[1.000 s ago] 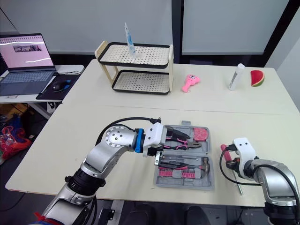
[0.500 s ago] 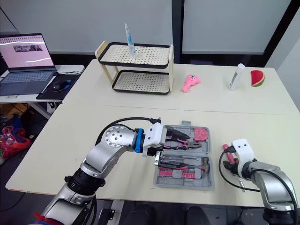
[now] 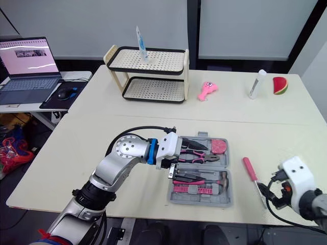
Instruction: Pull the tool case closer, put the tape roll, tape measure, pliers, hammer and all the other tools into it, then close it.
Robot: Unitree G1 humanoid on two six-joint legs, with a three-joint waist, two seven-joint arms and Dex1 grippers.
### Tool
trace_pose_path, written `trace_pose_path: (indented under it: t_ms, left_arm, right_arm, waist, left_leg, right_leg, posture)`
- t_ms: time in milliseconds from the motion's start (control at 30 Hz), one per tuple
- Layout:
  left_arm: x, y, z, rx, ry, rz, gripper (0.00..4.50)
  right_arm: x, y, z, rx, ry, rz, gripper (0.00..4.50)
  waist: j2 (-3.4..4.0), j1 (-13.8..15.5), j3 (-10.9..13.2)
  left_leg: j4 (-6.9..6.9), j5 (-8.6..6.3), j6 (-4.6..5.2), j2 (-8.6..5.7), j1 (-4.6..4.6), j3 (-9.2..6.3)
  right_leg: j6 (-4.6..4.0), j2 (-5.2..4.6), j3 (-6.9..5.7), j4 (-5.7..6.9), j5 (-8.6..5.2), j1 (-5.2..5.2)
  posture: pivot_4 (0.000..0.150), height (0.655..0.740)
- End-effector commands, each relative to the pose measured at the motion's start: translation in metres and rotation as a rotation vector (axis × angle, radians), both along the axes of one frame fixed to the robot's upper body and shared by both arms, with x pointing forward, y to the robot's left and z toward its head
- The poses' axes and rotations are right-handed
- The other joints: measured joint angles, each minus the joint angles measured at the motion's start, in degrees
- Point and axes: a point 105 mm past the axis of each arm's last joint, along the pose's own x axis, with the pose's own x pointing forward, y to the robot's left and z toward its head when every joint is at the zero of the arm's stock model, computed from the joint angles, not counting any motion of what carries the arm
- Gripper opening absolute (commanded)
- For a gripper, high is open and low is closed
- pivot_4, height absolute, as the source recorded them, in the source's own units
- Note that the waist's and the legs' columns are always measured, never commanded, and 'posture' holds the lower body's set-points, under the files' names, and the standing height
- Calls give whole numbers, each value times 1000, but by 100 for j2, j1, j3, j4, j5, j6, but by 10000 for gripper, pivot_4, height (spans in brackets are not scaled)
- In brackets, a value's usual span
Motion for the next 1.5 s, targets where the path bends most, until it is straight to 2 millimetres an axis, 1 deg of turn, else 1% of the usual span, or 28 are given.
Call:
trace_pose_path:
  t_ms: [33, 133, 300, 433, 533, 633, 800, 867, 967, 1033, 1100, 1200, 1333, 1467, 1500]
  left_arm:
    - [-5, -5, 5, -25, -26, -32, 45000]
    - [-4, -7, 7, -35, -38, -31, 45000]
    - [-3, -8, 10, -43, -50, -31, 45000]
    - [-3, -6, 11, -36, -56, -34, 45000]
    - [-3, -5, 11, -28, -58, -36, 45000]
    - [-3, -4, 11, -22, -59, -37, 45000]
    - [-3, -2, 11, -16, -60, -37, 45000]
    - [-3, -3, 11, -14, -60, -38, 45000]
    - [-3, -3, 12, -15, -60, -39, 45000]
    - [-3, -4, 12, -14, -59, -40, 45000]
    - [-3, -4, 12, -13, -59, -40, 45000]
    - [-3, -4, 11, -12, -59, -40, 45000]
    - [-2, -4, 11, -13, -57, -39, 45000]
    - [-2, -4, 11, -13, -55, -37, 45000]
    - [-2, -4, 10, -13, -55, -36, 45000]
  right_arm:
    - [-4, 11, -1, 6, -24, 50, 44842]
    - [3, 14, -12, 27, -40, 45, 44842]
    - [25, 14, -34, 29, -69, 28, 44842]
    - [43, 13, -48, 27, -94, -18, 44842]
    - [53, 11, -58, 17, -105, -44, 44842]
    - [58, 12, -67, 20, -101, -68, 44842]
    - [60, 12, -77, 31, -83, -111, 44842]
    - [60, 12, -81, 72, -73, -158, 44842]
    - [61, 11, -80, 67, -78, -167, 38692]
    - [60, 9, -81, 47, -74, -167, 31748]
    - [59, 6, -82, 30, -68, -174, 26120]
    - [58, 3, -83, 18, -66, -190, 21105]
    - [60, 3, -81, 2, -76, -167, 14754]
    - [62, 2, -75, -2, -90, -164, 7454]
    - [62, 2, -75, -2, -91, -163, 6896]
  waist:
    - [0, 1, 0]
    - [0, -7, 0]
    - [1, -6, 0]
    - [1, -12, 0]
    - [1, -11, 0]
    - [1, -11, -1]
    - [2, -11, -1]
    - [2, -10, -1]
    - [4, -11, -2]
    - [4, -11, -2]
    - [3, -11, -2]
    - [3, -11, -2]
    - [3, -11, -2]
    - [3, -11, -2]
    - [3, -11, -2]
  left_leg:
    - [0, 0, 0, 0, 0, 0]
    - [0, 0, 0, -1, 1, 3]
    - [0, 0, -1, -3, 3, 2]
    - [0, 1, -2, -2, 2, 3]
    - [0, 1, -2, -2, 2, 2]
    - [0, 1, -2, -2, 1, 2]
    - [0, 1, -2, -2, 1, 2]
    - [0, 1, -2, -2, 1, 2]
    - [0, 1, -3, 0, 3, 2]
    - [0, 1, -3, 0, 2, 1]
    - [0, 1, -3, 0, 2, 1]
    - [0, 1, -3, -1, 2, 1]
    - [0, 1, -2, -2, 2, 1]
    - [0, 1, -2, -2, 2, 1]
    - [0, 1, -2, -2, 2, 1]
  right_leg:
    - [0, 0, -1, 0, 0, 0]
    - [0, 0, 3, 0, 0, 0]
    - [0, 0, 1, 0, 0, -1]
    - [0, 0, 1, 0, 0, -2]
    - [0, -1, 1, 0, 0, -2]
    - [0, -1, 1, 0, 0, -2]
    - [0, -1, 1, 1, 0, -3]
    - [0, -1, 1, 1, 0, -3]
    - [0, -1, 1, 1, 0, -3]
    - [0, -1, 1, 1, 0, -3]
    - [0, -1, 1, 1, 0, -3]
    - [0, -1, 1, 1, 0, -2]
    - [0, -1, 1, 1, 0, -2]
    - [0, -1, 1, 1, 0, -3]
    - [0, -1, 1, 1, 0, -3]
  posture:
    - [1500, 7400]
    - [1500, 7400]
    - [1500, 7400]
    - [1500, 7400]
    - [1500, 7400]
    - [1500, 7400]
    - [1500, 7400]
    - [1500, 7400]
    - [1500, 7400]
    - [1500, 7400]
    - [1500, 7400]
    - [1500, 7400]
    - [1500, 7400]
    - [1500, 7400]
    - [1500, 7400]
